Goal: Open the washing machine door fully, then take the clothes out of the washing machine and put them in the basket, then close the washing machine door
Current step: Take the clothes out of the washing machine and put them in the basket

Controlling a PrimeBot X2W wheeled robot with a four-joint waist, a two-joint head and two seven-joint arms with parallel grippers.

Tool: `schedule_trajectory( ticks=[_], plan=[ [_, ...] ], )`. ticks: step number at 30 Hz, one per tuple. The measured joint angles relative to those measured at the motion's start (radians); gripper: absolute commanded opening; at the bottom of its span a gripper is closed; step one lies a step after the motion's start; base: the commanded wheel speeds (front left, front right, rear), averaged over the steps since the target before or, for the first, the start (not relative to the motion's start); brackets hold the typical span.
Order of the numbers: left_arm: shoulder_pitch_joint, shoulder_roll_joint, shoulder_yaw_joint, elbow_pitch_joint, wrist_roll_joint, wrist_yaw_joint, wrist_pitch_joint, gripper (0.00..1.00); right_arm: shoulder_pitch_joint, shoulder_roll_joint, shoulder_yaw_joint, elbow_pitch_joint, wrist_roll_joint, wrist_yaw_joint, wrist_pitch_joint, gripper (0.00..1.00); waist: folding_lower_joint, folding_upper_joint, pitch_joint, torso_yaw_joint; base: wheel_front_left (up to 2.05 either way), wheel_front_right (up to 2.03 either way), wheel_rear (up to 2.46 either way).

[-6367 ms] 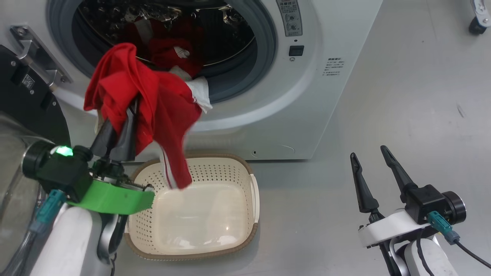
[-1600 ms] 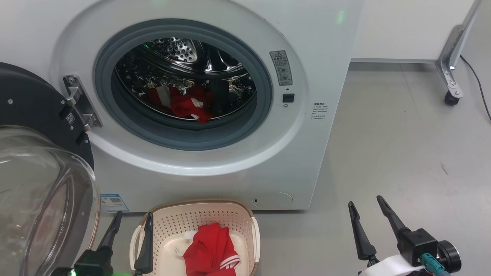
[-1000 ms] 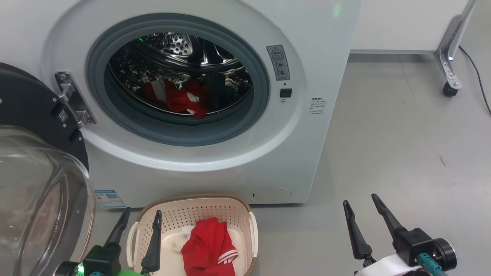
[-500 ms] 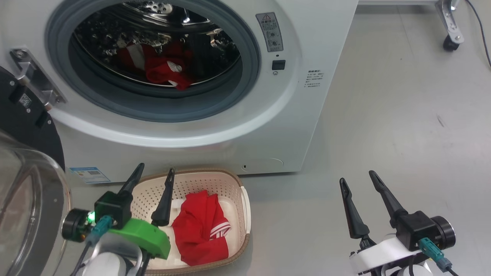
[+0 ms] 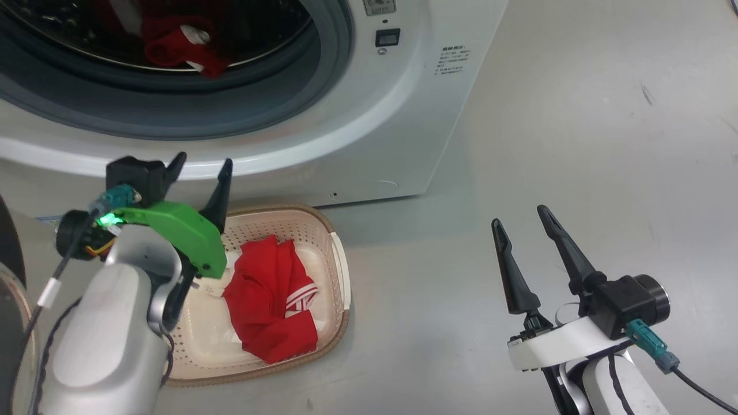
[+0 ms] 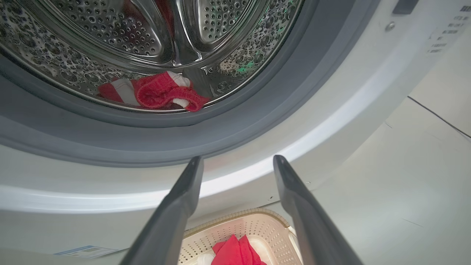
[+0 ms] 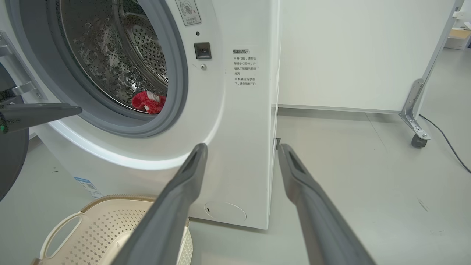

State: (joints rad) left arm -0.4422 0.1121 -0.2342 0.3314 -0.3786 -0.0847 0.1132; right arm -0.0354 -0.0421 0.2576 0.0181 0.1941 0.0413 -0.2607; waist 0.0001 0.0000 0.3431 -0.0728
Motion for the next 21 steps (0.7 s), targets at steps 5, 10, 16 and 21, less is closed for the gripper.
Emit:
schedule_trajectory(
  ticks=[5,10,16,21],
  plan=[
    [-0.141,0.034,0.023,0.037,-0.015,-0.001,0.096,1.00,-0.045,-0.002,0.011,-0.012,0.020,-0.002,0.000,1.00,0.0000,0.0000,0.069,-0.032,0.00,0.00,0.00],
    [-0.284,0.071,0.062,0.049,-0.030,-0.001,0.186,1.00,-0.098,-0.002,0.034,-0.025,0.053,-0.010,0.000,1.00,0.0001,0.0000,0.140,-0.064,0.00,0.00,0.00],
    [-0.439,0.145,0.094,0.077,-0.029,-0.001,0.271,1.00,-0.164,-0.003,0.063,-0.032,0.086,-0.019,0.000,1.00,0.0001,0.0000,0.221,-0.109,0.00,0.00,0.00],
    [-0.497,0.201,0.102,0.118,-0.020,-0.002,0.325,1.00,-0.190,-0.003,0.087,-0.031,0.126,-0.034,0.000,1.00,0.0001,0.0000,0.267,-0.162,0.00,0.00,0.00]
  ],
)
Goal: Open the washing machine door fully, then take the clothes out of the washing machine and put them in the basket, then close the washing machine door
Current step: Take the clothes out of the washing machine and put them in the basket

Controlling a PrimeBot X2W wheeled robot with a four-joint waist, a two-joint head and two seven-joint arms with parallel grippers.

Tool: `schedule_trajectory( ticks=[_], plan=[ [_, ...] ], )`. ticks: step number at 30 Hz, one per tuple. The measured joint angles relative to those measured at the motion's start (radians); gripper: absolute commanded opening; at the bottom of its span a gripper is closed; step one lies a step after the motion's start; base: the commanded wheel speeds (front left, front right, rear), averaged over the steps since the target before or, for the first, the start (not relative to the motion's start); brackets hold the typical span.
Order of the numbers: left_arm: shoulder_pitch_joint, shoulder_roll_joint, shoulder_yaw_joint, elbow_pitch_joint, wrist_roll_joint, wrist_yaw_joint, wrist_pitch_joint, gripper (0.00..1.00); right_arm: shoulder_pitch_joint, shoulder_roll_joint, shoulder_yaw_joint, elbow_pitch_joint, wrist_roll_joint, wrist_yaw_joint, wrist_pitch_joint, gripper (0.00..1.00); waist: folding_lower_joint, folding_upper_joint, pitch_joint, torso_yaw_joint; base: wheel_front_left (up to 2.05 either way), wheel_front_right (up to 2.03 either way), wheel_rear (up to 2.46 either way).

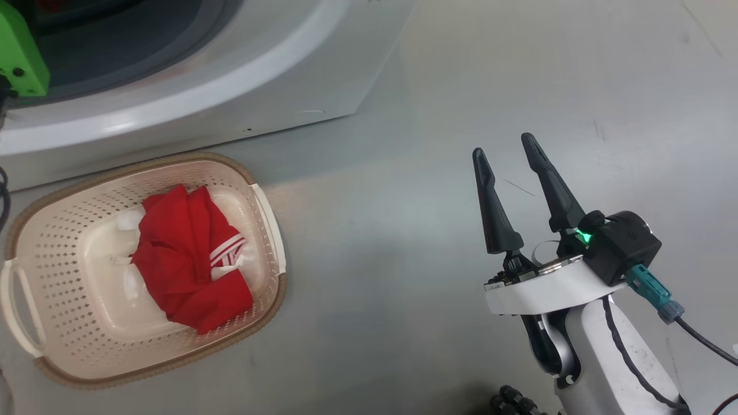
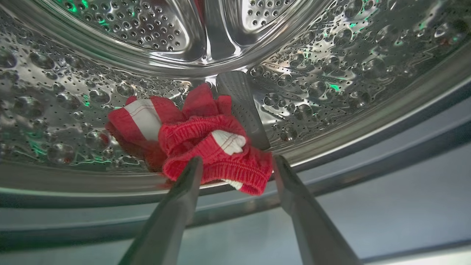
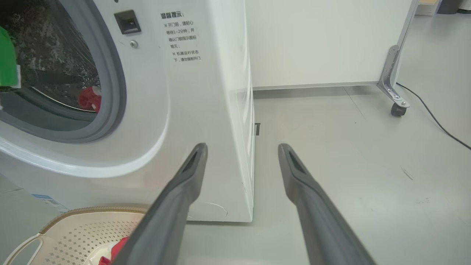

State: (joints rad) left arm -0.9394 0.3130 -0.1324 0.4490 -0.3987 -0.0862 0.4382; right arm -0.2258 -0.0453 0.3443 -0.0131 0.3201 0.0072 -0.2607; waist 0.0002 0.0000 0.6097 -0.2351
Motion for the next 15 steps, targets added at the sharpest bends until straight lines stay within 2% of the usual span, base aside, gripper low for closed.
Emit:
schedule_trajectory(
  ticks=[7,15],
  plan=[
    [-0.102,0.055,-0.004,0.041,0.022,-0.009,0.072,1.00,-0.027,0.000,0.029,0.001,0.018,-0.009,0.000,1.00,0.0000,0.0000,0.061,-0.072,0.00,0.00,0.00],
    [-0.159,0.077,0.017,0.108,0.019,-0.006,0.148,1.00,-0.040,0.000,0.045,0.006,0.039,-0.020,0.000,1.00,0.0000,0.0000,0.105,-0.110,0.00,0.00,0.00]
  ],
)
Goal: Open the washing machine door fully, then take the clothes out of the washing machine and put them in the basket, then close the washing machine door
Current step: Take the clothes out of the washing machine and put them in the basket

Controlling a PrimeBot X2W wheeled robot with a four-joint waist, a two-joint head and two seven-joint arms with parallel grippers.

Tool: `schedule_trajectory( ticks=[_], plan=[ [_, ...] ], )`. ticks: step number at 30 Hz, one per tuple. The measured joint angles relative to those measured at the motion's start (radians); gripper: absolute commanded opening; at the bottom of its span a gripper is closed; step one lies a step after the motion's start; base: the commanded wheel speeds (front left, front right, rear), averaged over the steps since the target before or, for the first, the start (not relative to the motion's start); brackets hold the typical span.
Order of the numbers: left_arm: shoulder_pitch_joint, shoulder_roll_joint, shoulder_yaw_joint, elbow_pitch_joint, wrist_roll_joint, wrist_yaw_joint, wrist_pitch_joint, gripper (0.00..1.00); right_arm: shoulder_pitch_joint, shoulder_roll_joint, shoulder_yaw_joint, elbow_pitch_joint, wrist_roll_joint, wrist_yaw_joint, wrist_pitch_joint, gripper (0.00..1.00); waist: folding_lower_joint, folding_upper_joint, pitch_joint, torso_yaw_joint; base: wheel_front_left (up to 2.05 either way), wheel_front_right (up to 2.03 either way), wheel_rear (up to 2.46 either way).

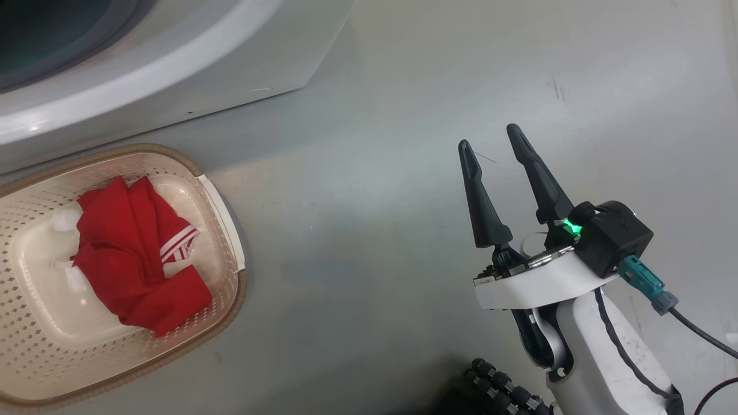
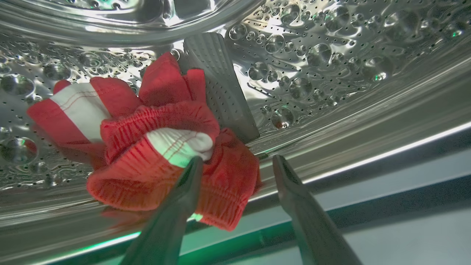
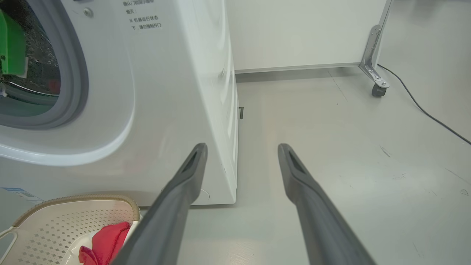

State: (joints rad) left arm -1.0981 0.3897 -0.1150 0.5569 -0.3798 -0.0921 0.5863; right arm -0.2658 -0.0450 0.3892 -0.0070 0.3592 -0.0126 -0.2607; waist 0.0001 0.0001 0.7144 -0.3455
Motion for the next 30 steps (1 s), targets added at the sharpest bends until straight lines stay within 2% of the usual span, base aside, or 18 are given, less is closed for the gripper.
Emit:
schedule_trajectory(
  ticks=[5,7,8,9,10,12,19,30],
  plan=[
    [-0.028,0.015,0.023,0.043,-0.014,0.018,0.058,0.99,-0.015,0.001,0.004,0.005,0.002,-0.001,0.000,1.00,0.0000,0.0000,0.012,-0.010,0.00,0.00,0.00],
    [-0.037,0.016,0.024,0.054,-0.019,0.021,0.086,0.85,-0.016,0.000,0.005,0.007,0.006,-0.007,0.000,1.00,0.0000,0.0000,0.015,-0.012,0.00,0.00,0.00],
    [-0.042,0.016,0.024,0.055,-0.023,0.021,0.100,0.74,-0.016,0.000,0.005,0.007,0.007,-0.009,0.000,1.00,0.0000,0.0000,0.016,-0.012,0.00,0.00,0.00],
    [-0.052,0.016,0.024,0.058,-0.024,0.021,0.109,0.48,-0.017,0.000,0.005,0.007,0.008,-0.010,0.000,1.00,0.0000,0.0000,0.019,-0.013,0.00,0.00,0.00],
    [-0.059,0.017,0.024,0.061,-0.024,0.021,0.109,0.38,-0.019,0.001,0.006,0.009,0.008,-0.010,0.000,1.00,0.0000,0.0000,0.021,-0.013,0.00,0.00,0.00],
    [-0.069,0.020,0.022,0.066,-0.024,0.021,0.120,0.00,-0.027,0.001,0.007,0.011,0.009,-0.010,0.000,1.00,0.0000,0.0000,0.023,-0.014,0.00,0.00,0.00],
    [-0.086,0.023,0.018,0.070,-0.024,0.021,0.131,0.00,-0.041,0.001,0.008,0.014,0.009,-0.017,0.000,1.00,0.0000,0.0000,0.024,-0.012,0.00,0.00,0.00],
    [-0.102,0.005,-0.005,0.028,-0.031,-0.006,0.043,0.00,-0.054,0.000,-0.020,0.027,-0.014,-0.021,0.000,1.00,-0.0001,0.0000,0.010,0.025,0.00,0.00,0.00]
  ],
)
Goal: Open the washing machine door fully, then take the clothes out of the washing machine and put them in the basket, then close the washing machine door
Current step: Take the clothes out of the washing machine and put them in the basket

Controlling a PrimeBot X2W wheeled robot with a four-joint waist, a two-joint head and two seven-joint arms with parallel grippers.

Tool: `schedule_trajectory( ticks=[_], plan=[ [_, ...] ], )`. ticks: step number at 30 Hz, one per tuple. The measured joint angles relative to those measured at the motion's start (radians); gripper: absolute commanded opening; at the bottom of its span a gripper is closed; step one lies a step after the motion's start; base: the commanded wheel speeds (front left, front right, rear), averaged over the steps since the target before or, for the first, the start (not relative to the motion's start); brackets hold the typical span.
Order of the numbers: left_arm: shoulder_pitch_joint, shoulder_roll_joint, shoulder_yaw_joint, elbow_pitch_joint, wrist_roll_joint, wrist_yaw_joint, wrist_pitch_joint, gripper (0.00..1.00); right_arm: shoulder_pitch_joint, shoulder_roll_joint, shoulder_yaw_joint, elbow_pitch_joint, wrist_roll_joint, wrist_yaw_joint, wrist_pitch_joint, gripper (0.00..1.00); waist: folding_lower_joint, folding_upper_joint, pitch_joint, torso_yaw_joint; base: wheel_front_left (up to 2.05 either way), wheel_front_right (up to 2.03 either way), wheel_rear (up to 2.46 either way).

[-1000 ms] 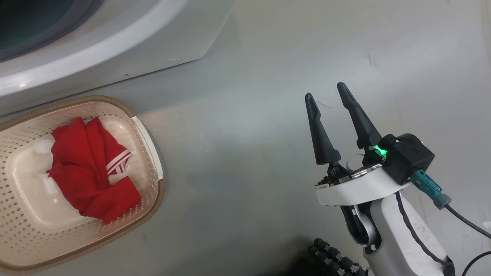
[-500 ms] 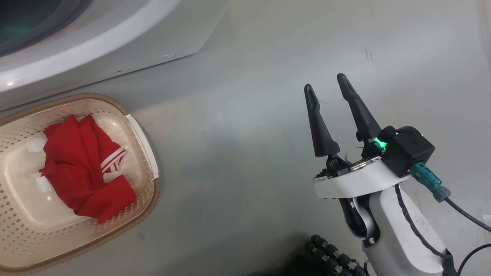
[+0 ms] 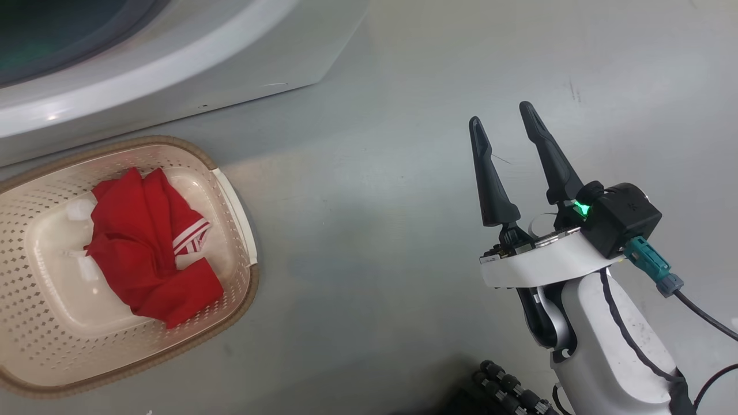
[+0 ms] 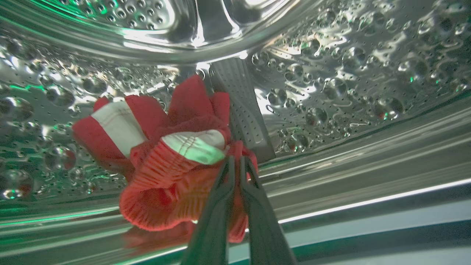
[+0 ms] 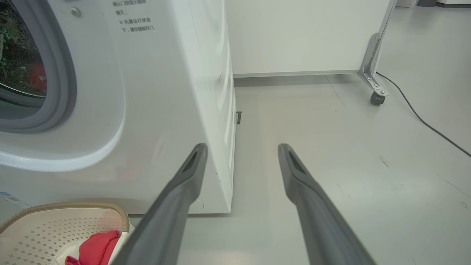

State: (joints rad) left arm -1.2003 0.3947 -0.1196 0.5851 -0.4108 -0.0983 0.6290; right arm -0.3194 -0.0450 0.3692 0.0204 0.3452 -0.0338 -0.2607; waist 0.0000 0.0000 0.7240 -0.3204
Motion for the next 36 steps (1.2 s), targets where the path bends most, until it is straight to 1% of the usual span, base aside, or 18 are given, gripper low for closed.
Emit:
schedule_trajectory(
  ticks=[10,14,17,25,32,36],
  plan=[
    [0.007,-0.020,-0.033,-0.084,0.000,-0.019,-0.176,0.00,0.000,-0.001,-0.031,0.024,-0.039,0.002,0.000,1.00,0.0000,0.0000,-0.037,0.049,0.00,0.00,0.00],
    [0.050,-0.036,-0.039,-0.115,0.000,-0.021,-0.263,0.00,0.000,0.000,-0.040,0.036,-0.051,0.006,0.000,1.00,-0.0001,0.0000,-0.060,0.068,0.00,0.00,0.00],
    [0.098,-0.048,-0.035,-0.137,0.000,-0.021,-0.332,0.00,0.001,-0.001,-0.050,0.044,-0.063,0.006,0.000,1.00,-0.0001,0.0000,-0.079,0.083,0.00,0.00,0.00],
    [0.248,-0.115,-0.007,-0.185,-0.021,-0.021,-0.523,0.00,0.027,-0.002,-0.074,0.069,-0.104,0.023,0.000,1.00,-0.0001,0.0000,-0.140,0.126,0.00,0.00,0.00],
    [0.411,-0.184,-0.011,-0.212,-0.032,-0.021,-0.653,0.00,0.068,-0.021,-0.092,0.086,-0.120,0.033,0.000,1.00,-0.0001,0.0000,-0.204,0.171,0.00,0.00,0.00],
    [0.491,-0.202,-0.020,-0.235,-0.027,-0.015,-0.722,0.00,0.094,-0.024,-0.100,0.091,-0.128,0.033,0.000,1.00,-0.0001,0.0000,-0.242,0.199,0.00,0.00,0.00]
  ],
)
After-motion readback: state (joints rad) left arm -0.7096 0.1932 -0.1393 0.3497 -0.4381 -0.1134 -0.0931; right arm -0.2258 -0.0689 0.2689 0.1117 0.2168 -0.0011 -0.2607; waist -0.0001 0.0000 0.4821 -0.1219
